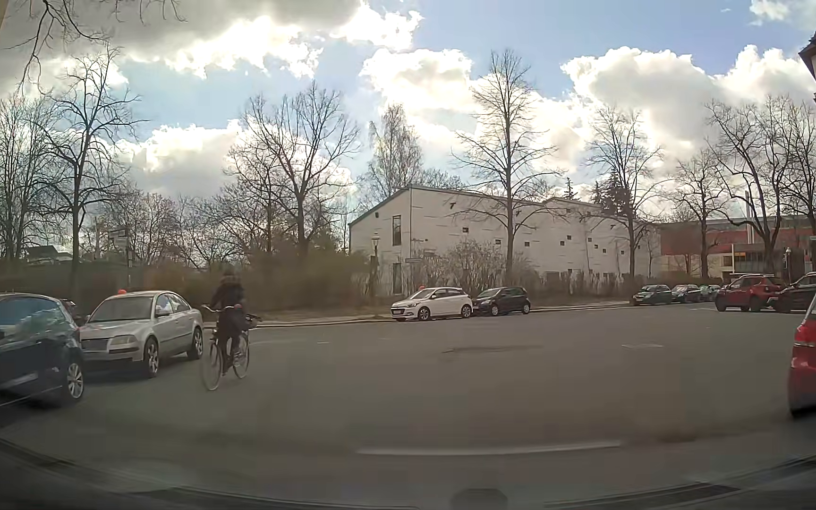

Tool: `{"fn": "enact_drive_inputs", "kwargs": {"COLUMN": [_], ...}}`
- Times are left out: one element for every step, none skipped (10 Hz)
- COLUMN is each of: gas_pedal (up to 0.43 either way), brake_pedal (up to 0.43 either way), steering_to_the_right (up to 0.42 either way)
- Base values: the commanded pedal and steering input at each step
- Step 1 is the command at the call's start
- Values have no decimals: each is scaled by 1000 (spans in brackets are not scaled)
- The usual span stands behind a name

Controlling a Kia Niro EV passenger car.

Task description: Follow the waypoints while adhering to traffic rules and regulations

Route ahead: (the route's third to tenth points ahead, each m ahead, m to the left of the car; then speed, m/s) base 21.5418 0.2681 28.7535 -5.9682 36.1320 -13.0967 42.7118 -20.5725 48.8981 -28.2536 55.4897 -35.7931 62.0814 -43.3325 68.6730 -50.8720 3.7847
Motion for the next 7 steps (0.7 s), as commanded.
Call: {"fn": "enact_drive_inputs", "kwargs": {"gas_pedal": [0,0,0,0,0,0,0], "brake_pedal": [24,24,24,24,24,24,24], "steering_to_the_right": [90,95,97,100,103,110,112]}}
